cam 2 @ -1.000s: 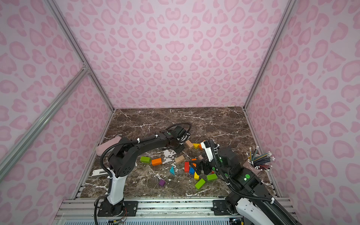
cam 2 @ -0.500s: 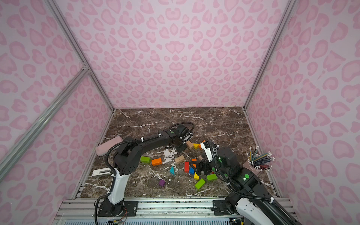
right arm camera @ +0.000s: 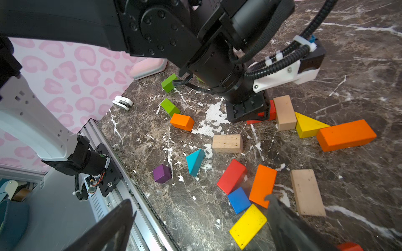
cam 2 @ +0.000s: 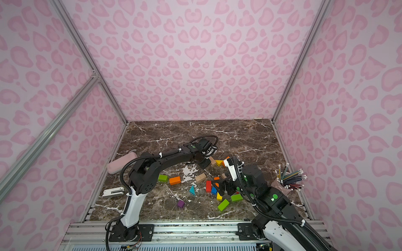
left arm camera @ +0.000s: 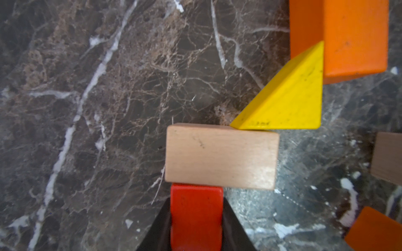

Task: Assemble a heart with building blocks
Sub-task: Assemble the building block at the center of the board.

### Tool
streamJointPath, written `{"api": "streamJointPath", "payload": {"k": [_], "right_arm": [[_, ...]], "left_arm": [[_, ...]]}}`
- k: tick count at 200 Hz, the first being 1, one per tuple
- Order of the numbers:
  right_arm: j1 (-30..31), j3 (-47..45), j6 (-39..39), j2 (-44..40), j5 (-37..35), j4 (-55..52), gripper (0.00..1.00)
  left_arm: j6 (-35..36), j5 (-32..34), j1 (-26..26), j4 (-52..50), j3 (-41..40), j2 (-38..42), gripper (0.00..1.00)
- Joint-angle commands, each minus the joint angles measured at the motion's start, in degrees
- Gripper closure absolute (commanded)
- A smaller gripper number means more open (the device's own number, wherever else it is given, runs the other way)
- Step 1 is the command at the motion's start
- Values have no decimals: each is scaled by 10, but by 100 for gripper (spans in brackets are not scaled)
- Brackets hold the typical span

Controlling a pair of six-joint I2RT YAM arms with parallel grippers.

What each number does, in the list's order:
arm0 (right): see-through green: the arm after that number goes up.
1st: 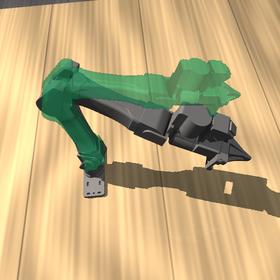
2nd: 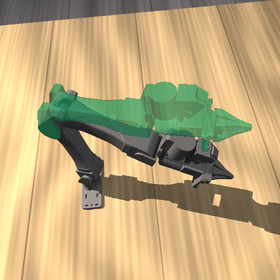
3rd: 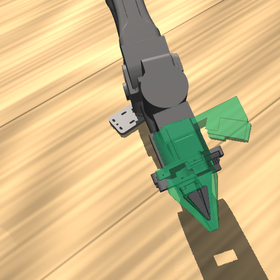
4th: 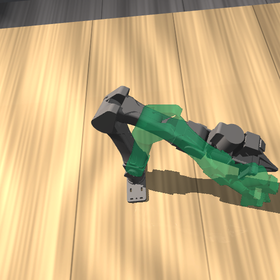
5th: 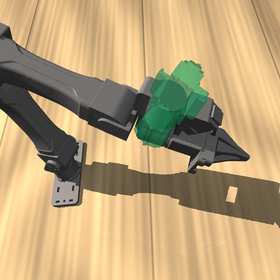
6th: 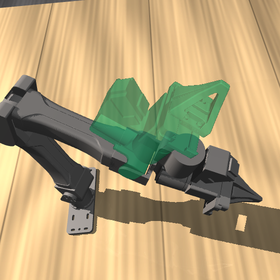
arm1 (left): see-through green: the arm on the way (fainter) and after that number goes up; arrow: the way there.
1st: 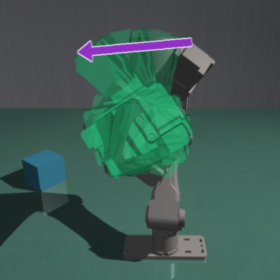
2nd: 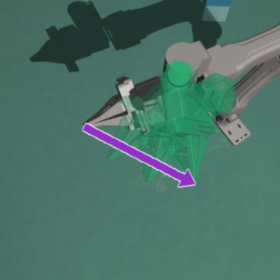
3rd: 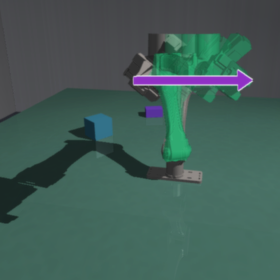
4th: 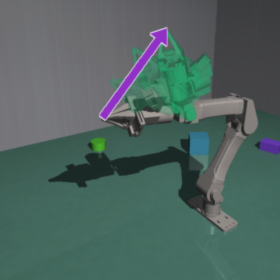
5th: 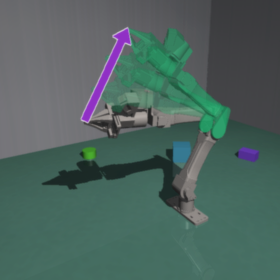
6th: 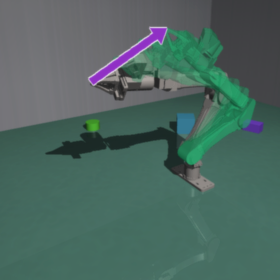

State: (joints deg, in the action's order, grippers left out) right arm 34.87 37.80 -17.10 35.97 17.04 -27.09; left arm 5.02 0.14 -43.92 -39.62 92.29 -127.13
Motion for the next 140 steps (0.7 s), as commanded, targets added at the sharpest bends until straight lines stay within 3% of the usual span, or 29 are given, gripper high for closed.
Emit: {"api": "streamJointPath", "payload": {"k": [1,62,67,96,140], "right_arm": [[1,2,1,1,-1,13,1],[1,4,1,2,-3,12,1],[1,4,2,2,-3,11,1],[1,10,5,3,-11,7,2],[-4,40,0,43,-44,-21,13]], "left_arm": [[-4,4,1,-9,-2,-13,73],[-3,4,3,-13,0,-13,65],[-3,4,3,-13,0,-12,60],[-2,1,2,-17,0,-2,51],[-5,-6,3,-24,-2,37,40]]}}
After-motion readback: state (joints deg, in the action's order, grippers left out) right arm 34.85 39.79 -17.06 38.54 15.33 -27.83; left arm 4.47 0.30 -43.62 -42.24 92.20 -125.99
